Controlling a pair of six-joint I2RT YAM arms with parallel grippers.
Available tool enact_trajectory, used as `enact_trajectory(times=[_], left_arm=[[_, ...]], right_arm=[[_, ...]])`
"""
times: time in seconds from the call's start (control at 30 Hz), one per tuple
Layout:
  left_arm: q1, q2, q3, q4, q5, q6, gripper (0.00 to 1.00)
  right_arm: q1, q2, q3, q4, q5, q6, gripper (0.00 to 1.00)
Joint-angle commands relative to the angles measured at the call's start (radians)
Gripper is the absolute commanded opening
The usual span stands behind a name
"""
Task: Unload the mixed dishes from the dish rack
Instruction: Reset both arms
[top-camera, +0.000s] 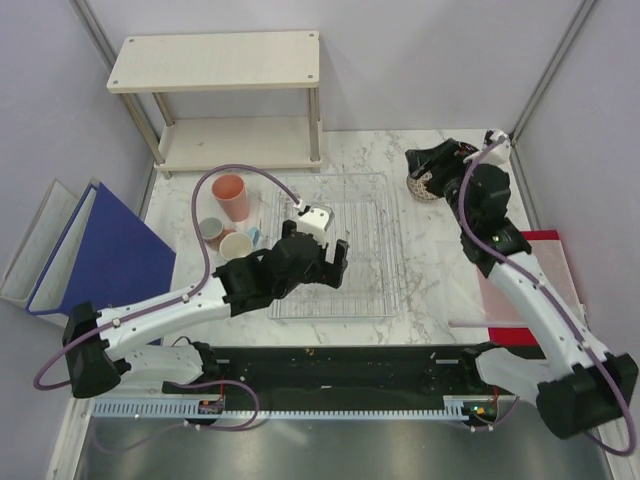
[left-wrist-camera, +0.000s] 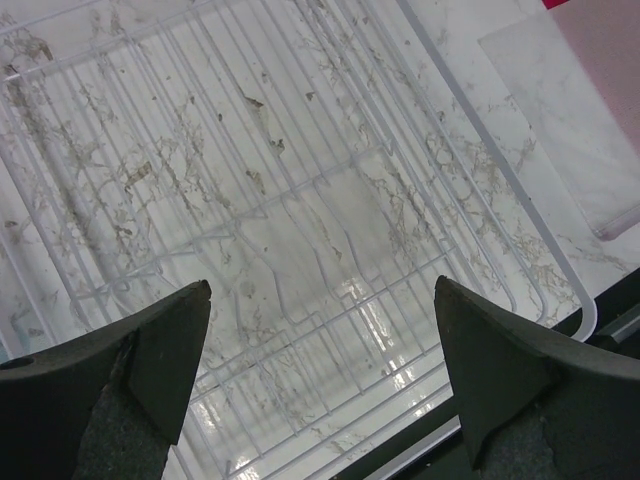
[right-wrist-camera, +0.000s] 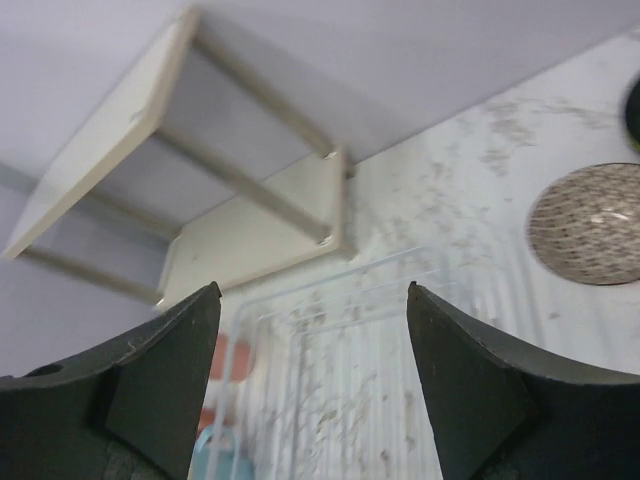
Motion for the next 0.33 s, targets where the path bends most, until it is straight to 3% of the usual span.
enact_trajectory(times=[0.0,0.3], left_arm=[[-0.003,0.043,0.068,-0.039,0.010,-0.136,0.99],[-0.003,0.041,0.050,-0.038,0.023,-0.151,0.99]], right_arm=[[0.139,-0.187,-0.118,0.003,0.044,-0.131,0.83],[0.215,-0.396,-0.274,-0.097,0.041,-0.217,0.84]])
